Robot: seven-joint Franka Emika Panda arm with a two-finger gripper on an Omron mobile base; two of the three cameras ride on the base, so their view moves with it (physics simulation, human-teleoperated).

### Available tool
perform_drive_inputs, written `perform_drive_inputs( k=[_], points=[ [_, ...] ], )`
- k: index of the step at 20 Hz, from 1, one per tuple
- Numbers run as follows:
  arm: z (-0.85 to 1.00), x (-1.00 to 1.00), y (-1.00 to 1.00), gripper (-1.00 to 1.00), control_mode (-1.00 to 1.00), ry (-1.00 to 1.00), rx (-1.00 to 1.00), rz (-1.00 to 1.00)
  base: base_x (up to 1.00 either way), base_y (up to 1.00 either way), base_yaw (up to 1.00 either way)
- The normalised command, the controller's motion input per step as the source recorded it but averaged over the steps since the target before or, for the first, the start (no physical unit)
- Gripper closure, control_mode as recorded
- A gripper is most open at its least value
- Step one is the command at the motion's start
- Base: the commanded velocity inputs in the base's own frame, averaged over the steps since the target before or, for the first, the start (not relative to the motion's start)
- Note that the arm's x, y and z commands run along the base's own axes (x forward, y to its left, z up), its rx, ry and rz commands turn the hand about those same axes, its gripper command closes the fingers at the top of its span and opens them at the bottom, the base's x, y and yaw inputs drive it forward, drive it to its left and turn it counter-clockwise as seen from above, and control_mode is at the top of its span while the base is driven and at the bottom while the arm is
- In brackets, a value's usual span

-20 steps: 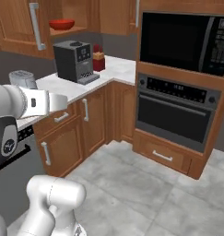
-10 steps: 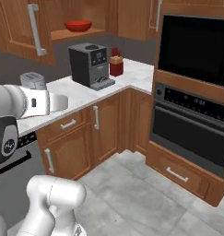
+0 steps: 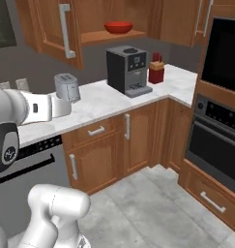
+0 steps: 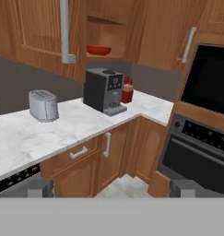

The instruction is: Move the bowls from the cabinet to the plates on the dining table.

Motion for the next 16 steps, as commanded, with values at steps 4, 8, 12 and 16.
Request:
perform_drive_inputs(
  k=[4, 8, 12, 16],
  points=[
    [0.0, 0.0, 0.0, -1.0, 1.0, 0.0, 0.0, 0.0, 0.02, -0.51, 0.24],
    [0.0, 0.0, 0.0, -1.0, 1.0, 0.0, 0.0, 0.0, 0.0, -0.65, 0.2],
    [0.0, 0.0, 0.0, -1.0, 1.0, 0.0, 0.0, 0.0, 0.04, -0.61, 0.21],
    [0.0, 0.0, 0.0, -1.0, 1.0, 0.0, 0.0, 0.0, 0.1, -0.51, 0.25]
  ],
)
